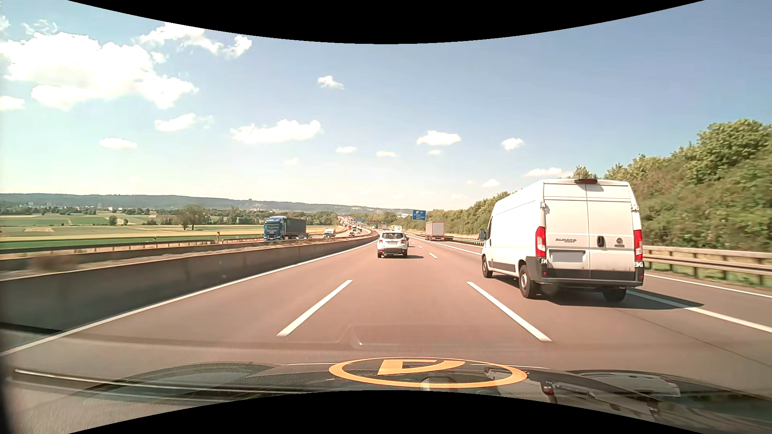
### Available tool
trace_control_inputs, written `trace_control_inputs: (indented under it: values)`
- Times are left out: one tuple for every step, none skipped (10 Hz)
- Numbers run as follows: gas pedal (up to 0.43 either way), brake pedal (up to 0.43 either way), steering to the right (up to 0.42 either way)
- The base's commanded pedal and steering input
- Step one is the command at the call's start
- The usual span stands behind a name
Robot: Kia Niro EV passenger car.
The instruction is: Follow the waypoints while adhering to traffic rules and regulations
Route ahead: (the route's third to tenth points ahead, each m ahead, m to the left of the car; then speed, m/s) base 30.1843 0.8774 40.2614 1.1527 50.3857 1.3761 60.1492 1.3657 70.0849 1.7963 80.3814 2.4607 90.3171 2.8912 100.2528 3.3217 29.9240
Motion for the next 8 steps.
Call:
trace_control_inputs:
  values:
    - [0.197,0.0,-0.003]
    - [0.197,0.0,-0.003]
    - [0.197,0.0,-0.003]
    - [0.197,0.0,-0.003]
    - [0.197,0.0,-0.003]
    - [0.197,0.0,-0.003]
    - [0.189,0.0,-0.003]
    - [0.169,0.0,-0.003]
